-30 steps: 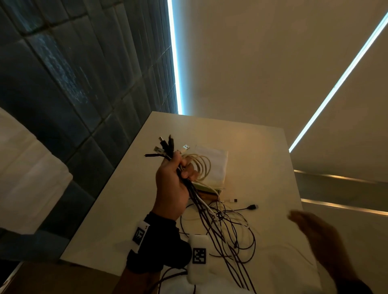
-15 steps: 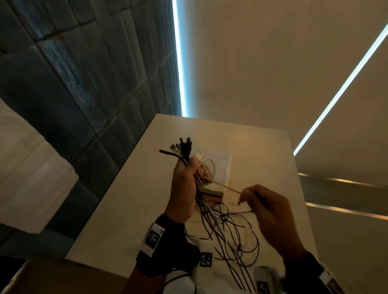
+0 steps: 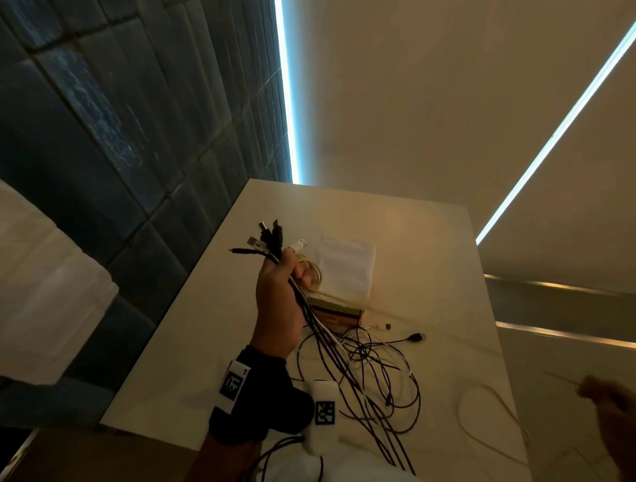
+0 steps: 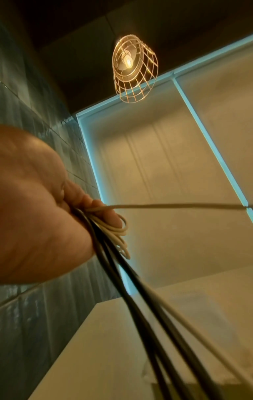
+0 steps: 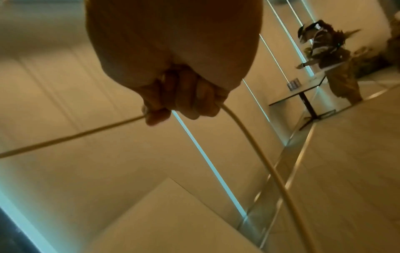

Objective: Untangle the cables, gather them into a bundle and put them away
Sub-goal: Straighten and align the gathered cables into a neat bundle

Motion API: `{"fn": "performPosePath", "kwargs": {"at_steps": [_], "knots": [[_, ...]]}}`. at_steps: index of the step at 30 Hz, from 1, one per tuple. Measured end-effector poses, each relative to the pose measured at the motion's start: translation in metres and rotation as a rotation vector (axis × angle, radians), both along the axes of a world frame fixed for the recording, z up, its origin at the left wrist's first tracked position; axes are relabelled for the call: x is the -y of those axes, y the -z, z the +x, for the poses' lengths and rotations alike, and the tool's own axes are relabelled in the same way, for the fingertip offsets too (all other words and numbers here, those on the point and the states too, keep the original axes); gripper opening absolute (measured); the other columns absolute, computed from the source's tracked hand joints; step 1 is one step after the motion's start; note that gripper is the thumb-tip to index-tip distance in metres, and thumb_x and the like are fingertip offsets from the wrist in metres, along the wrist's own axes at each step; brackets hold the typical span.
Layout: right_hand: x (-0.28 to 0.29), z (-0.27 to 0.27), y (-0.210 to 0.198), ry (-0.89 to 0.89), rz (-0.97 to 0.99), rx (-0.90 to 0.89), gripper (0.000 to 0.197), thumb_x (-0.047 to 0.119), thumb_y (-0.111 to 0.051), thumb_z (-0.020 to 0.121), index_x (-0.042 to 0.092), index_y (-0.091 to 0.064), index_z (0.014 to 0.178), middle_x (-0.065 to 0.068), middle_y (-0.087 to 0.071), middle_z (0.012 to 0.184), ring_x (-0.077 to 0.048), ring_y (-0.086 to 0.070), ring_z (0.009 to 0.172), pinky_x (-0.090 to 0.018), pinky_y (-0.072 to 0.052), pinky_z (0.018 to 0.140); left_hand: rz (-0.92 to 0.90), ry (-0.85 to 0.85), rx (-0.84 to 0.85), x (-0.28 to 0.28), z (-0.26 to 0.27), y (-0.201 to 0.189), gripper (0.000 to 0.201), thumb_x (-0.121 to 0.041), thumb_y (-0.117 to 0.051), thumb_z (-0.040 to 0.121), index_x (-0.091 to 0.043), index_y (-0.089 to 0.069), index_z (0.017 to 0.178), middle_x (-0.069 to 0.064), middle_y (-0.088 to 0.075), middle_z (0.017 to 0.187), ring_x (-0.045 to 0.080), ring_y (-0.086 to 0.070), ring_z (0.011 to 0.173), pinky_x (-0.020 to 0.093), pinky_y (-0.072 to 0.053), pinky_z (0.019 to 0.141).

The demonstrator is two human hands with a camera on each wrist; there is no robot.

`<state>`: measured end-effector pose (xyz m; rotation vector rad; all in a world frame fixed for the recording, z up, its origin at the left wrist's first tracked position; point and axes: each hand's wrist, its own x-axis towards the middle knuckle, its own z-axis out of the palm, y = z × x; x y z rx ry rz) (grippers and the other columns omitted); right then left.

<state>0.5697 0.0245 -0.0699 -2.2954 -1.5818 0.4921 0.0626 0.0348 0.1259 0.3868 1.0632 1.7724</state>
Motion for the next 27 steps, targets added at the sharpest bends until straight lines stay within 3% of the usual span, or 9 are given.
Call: {"fn": "performPosePath", "kwargs": {"at_steps": [2,5,7,9,12,14,17,20,27], "knots": [[0.004,-0.068,-0.047,-0.059,-0.032,-0.037,0.024,0.042,-0.058,0.093,0.03,-0.069,0.075,-0.008,-0.067,0.079,-0.029,-0.06,0.072,-0.037,-0.047,0.068,0.006,0.056,-0.018,-0.002,0.006,0.001,0.024,-0.015,-0.039,0.102,-0.015,-0.042,0.079,-0.001,-0.033,0.065,0.013,-0.034,0.054,0.029,-0.029,0.056],[-0.01,-0.126,-0.069,-0.289,-0.084,-0.054,0.013,0.006,-0.067,0.087,0.012,-0.076,0.094,-0.013,-0.071,0.098,-0.027,-0.064,0.089,-0.03,-0.041,0.079,0.035,0.102,-0.01,-0.002,0.016,-0.006,0.023,-0.015,-0.038,0.102,-0.014,-0.04,0.079,-0.002,-0.035,0.064,0.012,-0.034,0.053,0.026,-0.03,0.053],[-0.012,-0.181,-0.098,-0.389,0.103,-0.274,0.016,0.01,-0.064,0.09,0.016,-0.073,0.102,0.003,-0.07,0.1,-0.007,-0.063,0.087,-0.014,-0.041,0.075,0.05,0.114,-0.002,-0.001,0.019,-0.01,0.025,-0.015,-0.038,0.102,-0.014,-0.039,0.077,-0.002,-0.035,0.063,0.011,-0.034,0.052,0.025,-0.031,0.051],[-0.01,-0.245,-0.142,-0.59,0.183,-0.47,0.018,0.032,-0.056,0.094,0.027,-0.066,0.108,0.021,-0.064,0.102,0.007,-0.063,0.087,-0.006,-0.046,0.072,0.044,0.126,-0.011,0.0,0.023,-0.012,0.026,-0.016,-0.038,0.102,-0.014,-0.039,0.076,-0.002,-0.036,0.063,0.011,-0.034,0.052,0.025,-0.031,0.051],[-0.01,-0.311,-0.179,-0.776,0.199,-0.676,0.034,0.054,-0.053,0.089,0.03,-0.067,0.109,0.023,-0.066,0.104,0.005,-0.063,0.095,-0.01,-0.05,0.078,0.039,0.151,-0.043,0.002,0.029,-0.015,0.027,-0.017,-0.038,0.103,-0.013,-0.038,0.075,-0.002,-0.036,0.062,0.012,-0.035,0.053,0.027,-0.032,0.053],[-0.009,-0.339,-0.187,-0.828,0.231,-0.715,0.031,0.045,-0.063,0.086,0.02,-0.072,0.102,0.011,-0.071,0.097,-0.002,-0.066,0.089,-0.014,-0.052,0.075,0.029,0.159,-0.069,0.004,0.029,-0.016,0.029,-0.019,-0.038,0.103,-0.013,-0.038,0.074,-0.002,-0.037,0.061,0.012,-0.036,0.053,0.027,-0.034,0.054],[-0.014,-0.354,-0.191,-0.813,0.243,-0.683,0.012,0.02,-0.073,0.083,0.011,-0.071,0.091,0.003,-0.072,0.083,-0.006,-0.067,0.076,-0.023,-0.055,0.072,0.025,0.147,-0.082,0.005,0.027,-0.015,0.028,-0.019,-0.038,0.102,-0.012,-0.038,0.075,-0.001,-0.037,0.062,0.012,-0.037,0.053,0.027,-0.036,0.054],[-0.016,-0.349,-0.186,-0.818,0.185,-0.706,0.006,0.015,-0.07,0.086,0.011,-0.066,0.086,0.001,-0.069,0.076,-0.009,-0.066,0.069,-0.033,-0.057,0.069,0.021,0.144,-0.106,0.006,0.025,-0.015,0.029,-0.018,-0.038,0.103,-0.011,-0.039,0.075,-0.001,-0.038,0.062,0.013,-0.039,0.055,0.028,-0.037,0.056],[-0.015,-0.292,-0.195,-0.556,0.371,-0.781,0.018,0.01,-0.056,0.094,0.017,-0.065,0.081,0.012,-0.061,0.066,-0.001,-0.051,0.056,-0.013,-0.04,0.052,-0.019,0.081,-0.291,0.007,0.005,-0.005,0.027,-0.017,-0.037,0.103,-0.009,-0.051,0.08,0.001,-0.051,0.056,0.019,-0.049,0.057,0.038,-0.043,0.07]]}}
